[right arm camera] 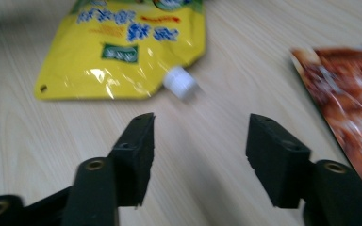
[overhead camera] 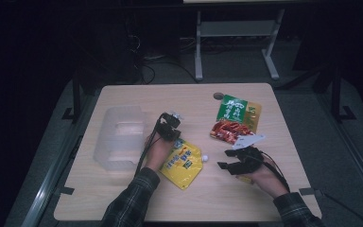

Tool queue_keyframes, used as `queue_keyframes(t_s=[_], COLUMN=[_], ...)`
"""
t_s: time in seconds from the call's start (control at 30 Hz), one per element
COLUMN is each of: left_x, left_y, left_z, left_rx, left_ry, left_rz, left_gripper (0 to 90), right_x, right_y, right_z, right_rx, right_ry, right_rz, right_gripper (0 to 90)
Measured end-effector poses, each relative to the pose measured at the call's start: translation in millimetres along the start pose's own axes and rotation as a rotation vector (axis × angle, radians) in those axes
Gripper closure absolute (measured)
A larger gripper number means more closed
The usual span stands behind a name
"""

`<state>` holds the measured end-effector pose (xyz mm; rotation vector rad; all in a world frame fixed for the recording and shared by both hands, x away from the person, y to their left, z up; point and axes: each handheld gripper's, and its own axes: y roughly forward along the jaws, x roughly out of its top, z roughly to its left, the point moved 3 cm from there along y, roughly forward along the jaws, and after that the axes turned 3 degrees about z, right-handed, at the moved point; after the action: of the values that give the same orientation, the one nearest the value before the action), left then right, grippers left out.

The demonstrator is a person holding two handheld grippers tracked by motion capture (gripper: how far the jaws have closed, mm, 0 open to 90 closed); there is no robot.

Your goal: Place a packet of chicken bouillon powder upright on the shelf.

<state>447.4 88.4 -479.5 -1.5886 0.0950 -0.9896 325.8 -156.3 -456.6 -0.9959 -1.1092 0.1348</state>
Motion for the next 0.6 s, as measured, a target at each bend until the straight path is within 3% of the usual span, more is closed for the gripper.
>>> queue_keyframes(t_s=[0.1, 0.2, 0.27, 0.33, 0.47, 0.6], left_x=[0.3, 0.8, 0.8, 0.9, 0.5, 0.2], left_y=[0.8, 1.1, 1.1, 1.0, 0.4, -0.4], left_z=[-0.6, -1.8, -1.9, -1.3, -0.6, -1.3], left_rx=[-0.002, -0.001, -0.001, -0.002, -0.004, -0.013], left_ry=[0.0, -0.001, -0.001, 0.002, 0.006, 0.003], left_rz=[-0.002, -0.003, -0.002, -0.002, 0.008, 0.019], left_gripper=[89.7, 89.7, 89.7, 89.7, 89.7, 89.8], right_x=[17.7, 31.7, 38.8, 43.3, 45.0, 43.0], right_y=[14.2, 29.6, 39.4, 50.9, 68.0, 73.8], right_z=[9.5, 17.6, 22.3, 29.3, 39.1, 36.1], right_rx=[0.004, -0.013, 0.009, 0.034, 0.037, 0.023], right_ry=[-0.035, -0.06, -0.062, -0.078, -0.114, -0.121], right_rz=[-0.005, -0.012, -0.015, 0.011, 0.083, 0.103], right_gripper=[52.3, 70.2, 80.2, 84.5, 88.9, 89.7])
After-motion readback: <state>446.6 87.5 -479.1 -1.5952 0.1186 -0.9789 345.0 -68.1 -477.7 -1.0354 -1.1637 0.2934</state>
